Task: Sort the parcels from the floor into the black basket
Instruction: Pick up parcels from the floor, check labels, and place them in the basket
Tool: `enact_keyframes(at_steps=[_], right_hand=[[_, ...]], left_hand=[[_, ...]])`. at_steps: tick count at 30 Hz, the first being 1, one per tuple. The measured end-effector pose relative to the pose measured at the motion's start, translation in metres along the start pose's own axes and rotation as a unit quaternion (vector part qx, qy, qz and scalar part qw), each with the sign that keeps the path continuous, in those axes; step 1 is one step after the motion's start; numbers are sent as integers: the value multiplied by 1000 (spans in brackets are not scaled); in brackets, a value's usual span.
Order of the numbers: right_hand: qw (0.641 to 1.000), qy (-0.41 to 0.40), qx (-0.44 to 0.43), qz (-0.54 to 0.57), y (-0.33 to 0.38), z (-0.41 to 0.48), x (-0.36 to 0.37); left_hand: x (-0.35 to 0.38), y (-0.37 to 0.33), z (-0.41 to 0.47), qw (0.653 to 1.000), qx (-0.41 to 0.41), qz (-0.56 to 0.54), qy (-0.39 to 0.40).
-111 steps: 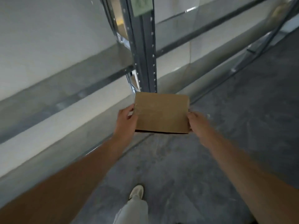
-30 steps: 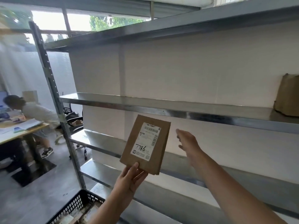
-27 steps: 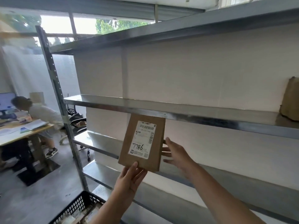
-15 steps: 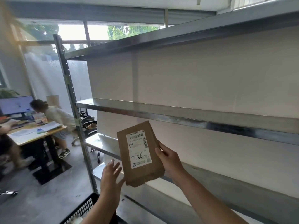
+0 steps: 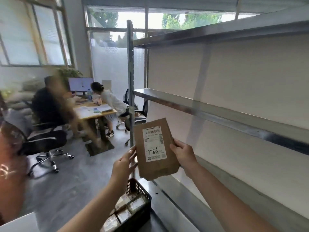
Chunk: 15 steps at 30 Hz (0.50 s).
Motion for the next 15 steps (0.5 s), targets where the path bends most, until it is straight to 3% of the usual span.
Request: enact_keyframes(at_steps=[7,15], right_hand=[[998,64,-4,-26,7,30,147],[994,64,35,-76,-30,46,251]], left_hand=[[-120,-35,37,996,15,8,-86],[-213,-27,66,990,-6,37,-134]])
Point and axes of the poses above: each hand's wrist, its own z-axis towards the middle knuckle, its own x-axis out of the palm, y = z × x, the point moved 9 cm from there along z, towards the middle knuckle, and after that the axes turned 5 degrees about -y, right-handed, at the moved point
